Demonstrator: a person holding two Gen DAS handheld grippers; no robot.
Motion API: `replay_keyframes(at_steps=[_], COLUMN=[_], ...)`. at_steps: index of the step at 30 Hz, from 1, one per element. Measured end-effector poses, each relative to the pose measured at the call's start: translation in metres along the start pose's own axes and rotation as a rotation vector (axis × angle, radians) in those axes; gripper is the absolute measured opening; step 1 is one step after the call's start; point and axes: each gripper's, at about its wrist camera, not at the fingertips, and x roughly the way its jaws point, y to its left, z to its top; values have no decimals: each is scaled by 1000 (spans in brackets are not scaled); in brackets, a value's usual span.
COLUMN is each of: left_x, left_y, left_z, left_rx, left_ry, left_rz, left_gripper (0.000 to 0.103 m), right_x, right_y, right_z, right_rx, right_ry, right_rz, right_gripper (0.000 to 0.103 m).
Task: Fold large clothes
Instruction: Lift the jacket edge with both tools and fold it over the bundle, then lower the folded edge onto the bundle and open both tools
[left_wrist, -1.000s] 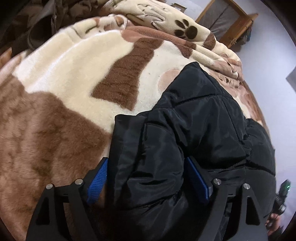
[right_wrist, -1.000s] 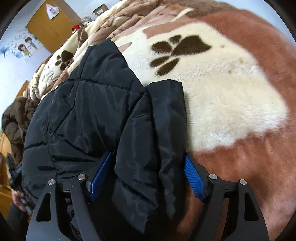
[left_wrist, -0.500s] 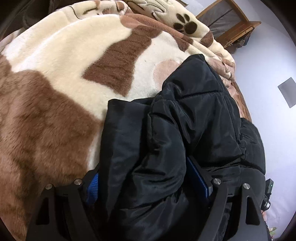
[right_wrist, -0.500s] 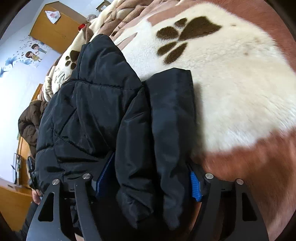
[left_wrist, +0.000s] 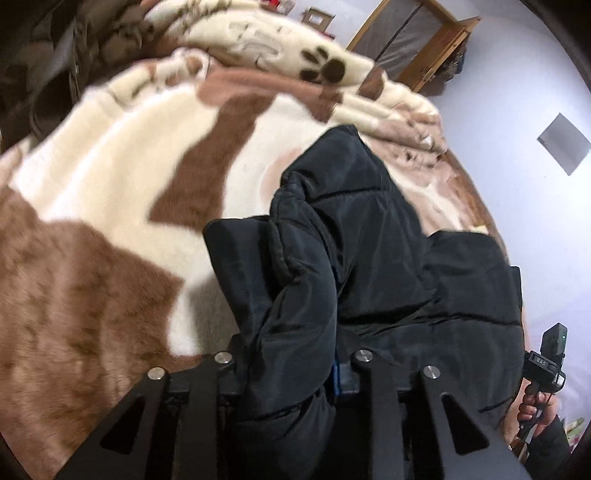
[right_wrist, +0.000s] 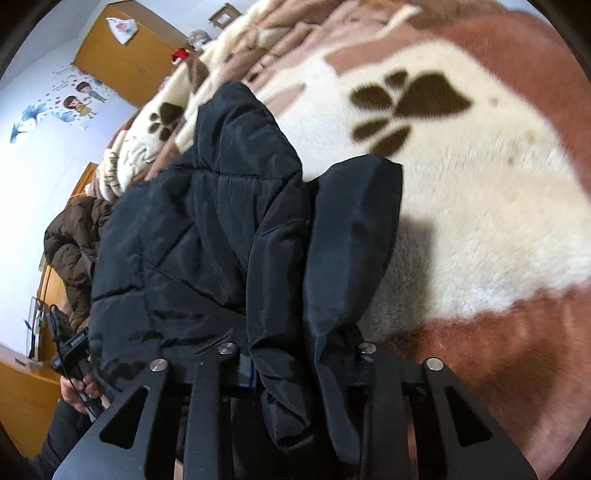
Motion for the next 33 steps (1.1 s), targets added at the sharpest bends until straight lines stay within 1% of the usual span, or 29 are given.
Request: replay_keyframes(at_steps=[4,9,12,16,20,23,26,29,31,32,33], left_x=[-27,-52,-58,-52,-31,-7,22,59,88,104,119], left_y=[-16,-27,-33,-47,-68,-83,-99,-110,-114,-115,-114], left_z=[10,29,50,81,108,128,140,139,130,124,116], left_rx=[40,54,57,66,76,82,90,96,83,80,80], left_ry=[-43,-97,-125,-149,-153,-146,-135,-105,-72,-54,-39], left_rz=[-3,-30,-39,-49,-60,-76,-88,-90,-81,-58,-15], left_gripper=[27,27,27,27,27,27,27,27,28,28,30], right_x=[-26,-51,-58,-60,-58,-55,-48,-37,-25,-14,-8], right_y=[20,34,45,52,43,27,8,-17,-36,-48,-56], right_z=[8,21,37,65,98,123,142,155,160,161,162], right_rx=[-47,-76,-94,-113,-114,-86,-63,-41,-7,14,31], right_ry=[-38,-85,-113,-148,-165,-174,-179,-167,-147,-121,-104], right_rz=[12,31,40,42,34,27,7,-29,-62,-94,-111], right_gripper=[24,24,24,24,24,24,24,25,27,29,31])
